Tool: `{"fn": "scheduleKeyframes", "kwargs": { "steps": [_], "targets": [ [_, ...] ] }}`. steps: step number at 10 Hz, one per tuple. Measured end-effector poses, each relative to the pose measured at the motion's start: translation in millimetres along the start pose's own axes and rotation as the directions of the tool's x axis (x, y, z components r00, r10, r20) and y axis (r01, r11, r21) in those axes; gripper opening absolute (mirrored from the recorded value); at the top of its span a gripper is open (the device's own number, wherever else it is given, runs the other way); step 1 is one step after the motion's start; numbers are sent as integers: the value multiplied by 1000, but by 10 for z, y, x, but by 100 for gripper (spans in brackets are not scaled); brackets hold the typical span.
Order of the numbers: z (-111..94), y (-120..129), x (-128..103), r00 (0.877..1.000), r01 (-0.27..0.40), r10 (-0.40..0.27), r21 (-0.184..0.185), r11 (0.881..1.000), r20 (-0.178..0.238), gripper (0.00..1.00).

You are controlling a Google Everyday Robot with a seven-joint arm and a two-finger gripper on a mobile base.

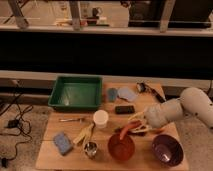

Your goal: Place pepper in paper cup

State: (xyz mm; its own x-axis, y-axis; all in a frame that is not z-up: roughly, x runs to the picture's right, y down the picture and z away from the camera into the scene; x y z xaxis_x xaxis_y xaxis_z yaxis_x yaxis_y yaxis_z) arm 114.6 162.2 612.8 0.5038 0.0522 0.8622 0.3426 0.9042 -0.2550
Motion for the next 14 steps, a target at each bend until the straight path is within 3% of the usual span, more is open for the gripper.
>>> {"fn": "scheduleKeyframes", "kwargs": {
  "steps": [9,11,14],
  "targets": [
    [113,31,-124,999,27,-27,-10,1000,34,0],
    [266,-56,-272,996,58,-57,-11,998,68,0],
    [683,-322,-658,983,123,-121,-4,992,140,0]
  ]
}}
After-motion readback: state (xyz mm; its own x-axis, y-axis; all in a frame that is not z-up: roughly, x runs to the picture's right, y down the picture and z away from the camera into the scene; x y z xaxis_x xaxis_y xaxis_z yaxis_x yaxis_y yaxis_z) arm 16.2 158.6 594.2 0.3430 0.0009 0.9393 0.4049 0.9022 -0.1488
